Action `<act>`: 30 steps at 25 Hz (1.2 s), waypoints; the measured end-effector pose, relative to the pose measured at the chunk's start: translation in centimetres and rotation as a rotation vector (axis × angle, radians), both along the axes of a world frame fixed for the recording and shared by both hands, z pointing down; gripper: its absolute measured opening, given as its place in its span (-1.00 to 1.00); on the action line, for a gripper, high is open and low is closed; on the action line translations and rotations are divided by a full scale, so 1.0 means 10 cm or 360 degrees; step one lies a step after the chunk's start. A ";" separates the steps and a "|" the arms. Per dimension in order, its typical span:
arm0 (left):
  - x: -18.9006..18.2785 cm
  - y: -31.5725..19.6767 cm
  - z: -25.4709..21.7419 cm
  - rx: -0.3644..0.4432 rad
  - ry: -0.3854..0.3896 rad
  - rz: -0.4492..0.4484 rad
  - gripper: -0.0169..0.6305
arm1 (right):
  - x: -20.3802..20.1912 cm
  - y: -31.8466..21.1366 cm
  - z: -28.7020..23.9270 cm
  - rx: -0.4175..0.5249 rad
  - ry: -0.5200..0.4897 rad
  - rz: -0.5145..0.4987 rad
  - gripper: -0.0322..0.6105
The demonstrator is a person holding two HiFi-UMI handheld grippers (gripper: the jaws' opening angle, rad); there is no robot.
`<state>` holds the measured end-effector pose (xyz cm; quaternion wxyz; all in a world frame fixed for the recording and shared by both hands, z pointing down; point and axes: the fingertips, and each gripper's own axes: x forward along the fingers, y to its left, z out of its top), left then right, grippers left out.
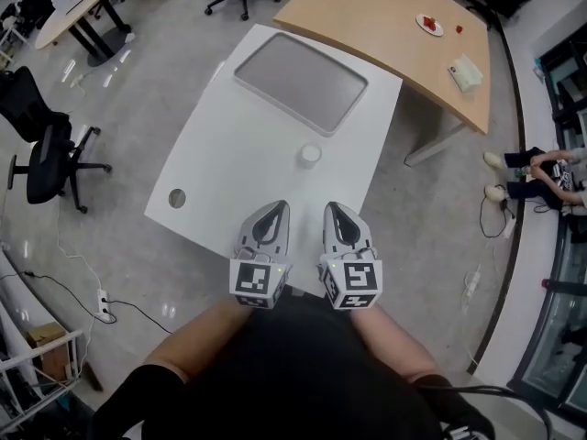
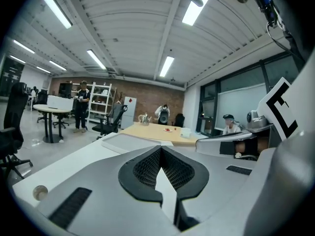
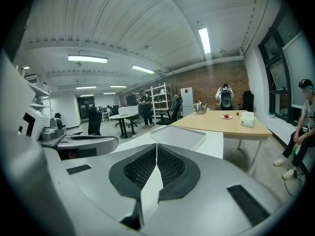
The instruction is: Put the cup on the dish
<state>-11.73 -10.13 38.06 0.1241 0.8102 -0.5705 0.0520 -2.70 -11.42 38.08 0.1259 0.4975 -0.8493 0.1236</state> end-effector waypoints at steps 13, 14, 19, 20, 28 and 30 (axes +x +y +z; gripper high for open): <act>-0.06 -0.84 0.73 -0.0127 -0.0068 -0.0020 -0.92 | -0.16 -0.77 0.97 -0.0227 0.0067 -0.0102 -0.86; -0.06 -0.89 0.78 -0.0139 -0.0076 -0.0024 -0.92 | -0.16 -0.82 1.05 -0.0251 0.0066 -0.0108 -0.86; -0.07 -1.15 1.04 -0.0189 -0.0074 -0.0059 -0.92 | -0.18 -1.07 1.43 -0.0343 0.0067 -0.0166 -0.36; -0.07 -1.19 1.08 -0.0193 -0.0072 -0.0057 -0.92 | -0.18 -1.12 1.51 -0.0358 0.0060 -0.0169 -0.30; -0.21 -1.46 1.41 -0.0280 -0.0068 -0.0111 -0.92 | -0.40 -1.50 1.82 -0.0325 0.0066 -0.0268 -0.12; -0.22 -1.53 1.48 -0.0281 -0.0059 -0.0131 -0.92 | -0.43 -1.60 1.87 -0.0291 0.0089 -0.0290 -0.11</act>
